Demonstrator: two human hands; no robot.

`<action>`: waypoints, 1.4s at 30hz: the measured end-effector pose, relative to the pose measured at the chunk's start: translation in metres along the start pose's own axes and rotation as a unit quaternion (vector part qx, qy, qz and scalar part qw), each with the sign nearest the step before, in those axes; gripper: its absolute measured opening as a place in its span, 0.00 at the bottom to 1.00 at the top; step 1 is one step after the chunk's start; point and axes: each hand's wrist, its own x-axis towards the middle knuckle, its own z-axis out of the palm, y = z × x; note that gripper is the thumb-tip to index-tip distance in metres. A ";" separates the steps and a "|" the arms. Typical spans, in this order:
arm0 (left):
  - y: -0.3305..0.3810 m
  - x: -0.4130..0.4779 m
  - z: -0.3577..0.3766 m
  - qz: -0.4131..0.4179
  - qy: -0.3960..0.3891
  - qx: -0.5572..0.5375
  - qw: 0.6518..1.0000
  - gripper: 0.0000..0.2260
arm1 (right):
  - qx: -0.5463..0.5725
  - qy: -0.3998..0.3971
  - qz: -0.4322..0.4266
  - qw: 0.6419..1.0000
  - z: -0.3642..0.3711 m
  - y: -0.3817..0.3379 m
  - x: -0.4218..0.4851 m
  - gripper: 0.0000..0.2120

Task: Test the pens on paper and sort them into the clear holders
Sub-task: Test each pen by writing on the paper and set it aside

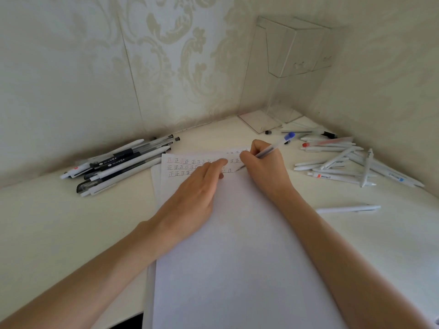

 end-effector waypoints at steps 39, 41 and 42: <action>0.004 -0.003 -0.011 0.065 0.160 -0.012 0.985 0.12 | 0.263 -0.064 0.011 0.963 0.025 -0.026 -0.029 0.19; 0.004 -0.004 -0.010 0.064 0.161 -0.005 0.985 0.12 | 0.266 -0.071 0.011 0.961 0.025 -0.025 -0.029 0.18; 0.005 -0.003 -0.010 0.059 0.154 -0.006 0.986 0.13 | 0.266 -0.081 0.010 0.961 0.024 -0.024 -0.028 0.18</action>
